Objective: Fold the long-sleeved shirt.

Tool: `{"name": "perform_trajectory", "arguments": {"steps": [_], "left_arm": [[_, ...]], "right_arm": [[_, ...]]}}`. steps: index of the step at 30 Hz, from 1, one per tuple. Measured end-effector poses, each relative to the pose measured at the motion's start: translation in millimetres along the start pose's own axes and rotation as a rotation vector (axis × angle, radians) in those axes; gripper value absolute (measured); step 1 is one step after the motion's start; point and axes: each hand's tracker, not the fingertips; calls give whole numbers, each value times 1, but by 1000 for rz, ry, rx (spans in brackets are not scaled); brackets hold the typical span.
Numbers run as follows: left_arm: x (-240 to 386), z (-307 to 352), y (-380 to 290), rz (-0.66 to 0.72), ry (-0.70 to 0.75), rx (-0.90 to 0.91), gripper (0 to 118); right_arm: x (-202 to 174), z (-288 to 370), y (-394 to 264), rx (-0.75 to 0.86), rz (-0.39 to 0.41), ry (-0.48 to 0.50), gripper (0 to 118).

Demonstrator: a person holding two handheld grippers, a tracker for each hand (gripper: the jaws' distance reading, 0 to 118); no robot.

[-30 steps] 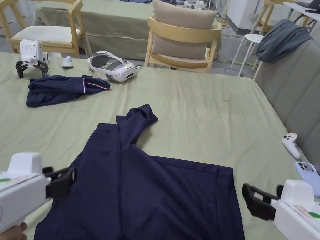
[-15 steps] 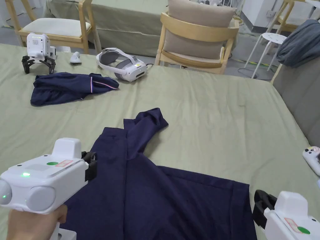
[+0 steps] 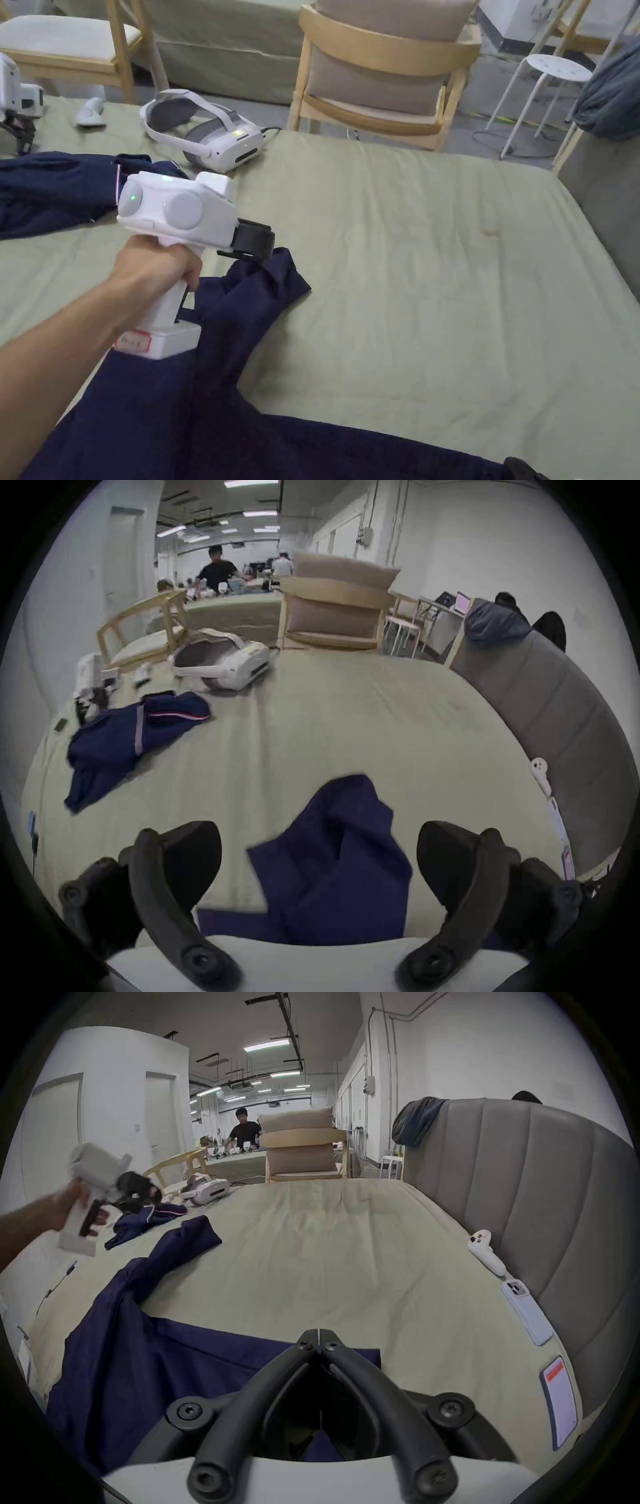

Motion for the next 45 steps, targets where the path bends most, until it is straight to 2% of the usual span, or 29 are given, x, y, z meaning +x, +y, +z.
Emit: {"name": "perform_trajectory", "arguments": {"steps": [4,7,8,9,10,12,13,15,17,18,21,23,27,29,30,32,33,35,37,41,43,45], "left_arm": [[-13,-60,37,3,-16,-138,105],[-2,-91,36,54,-36,-251,93],[-3,-96,34,74,-41,-262,93],[-4,-99,31,72,-42,-260,78],[10,-87,19,60,-41,-269,50],[14,-79,5,54,-7,-299,13],[12,-69,2,66,23,-239,12],[0,-57,7,104,-25,-162,11],[-4,-25,9,96,-14,-82,11],[-26,-34,23,94,-13,-36,10],[-44,23,33,91,-19,89,10],[-23,90,3,46,2,156,11],[-19,175,-47,85,49,318,10],[-15,208,-78,64,32,295,10],[-16,226,-99,87,72,362,10],[-11,254,-132,80,69,351,10],[-8,266,-150,116,123,388,10],[-9,290,-184,158,99,384,10],[-2,311,-218,221,138,406,10],[20,331,-283,220,139,363,10],[21,327,-315,283,174,333,10],[25,319,-341,269,163,268,10]], "right_arm": [[3,-23,-1,-11,-23,5,0],[2,-31,-2,-20,-34,6,0],[2,-32,-4,-26,-34,9,0],[2,-34,-7,-31,-35,5,0],[2,-34,-9,-37,-37,5,0],[1,-31,-13,-44,-46,8,0],[0,-29,-13,-45,-48,5,0],[0,-21,-13,-39,-54,10,0],[-2,-14,-10,-33,-53,7,0],[-2,-9,-8,-25,-58,9,0],[-4,5,-6,1,-58,13,0],[-7,17,-4,14,-56,17,0],[-16,49,-1,52,-60,37,0],[-21,64,-4,69,-55,46,0],[-22,72,-5,75,-53,51,0],[-25,85,-9,87,-55,62,0],[-27,92,-9,88,-52,63,0],[-28,105,-13,97,-51,69,0],[-26,113,-18,99,-55,74,0],[-25,123,-29,95,-40,86,0],[-24,126,-34,87,-32,84,0],[-22,128,-40,65,-14,84,0]]}}
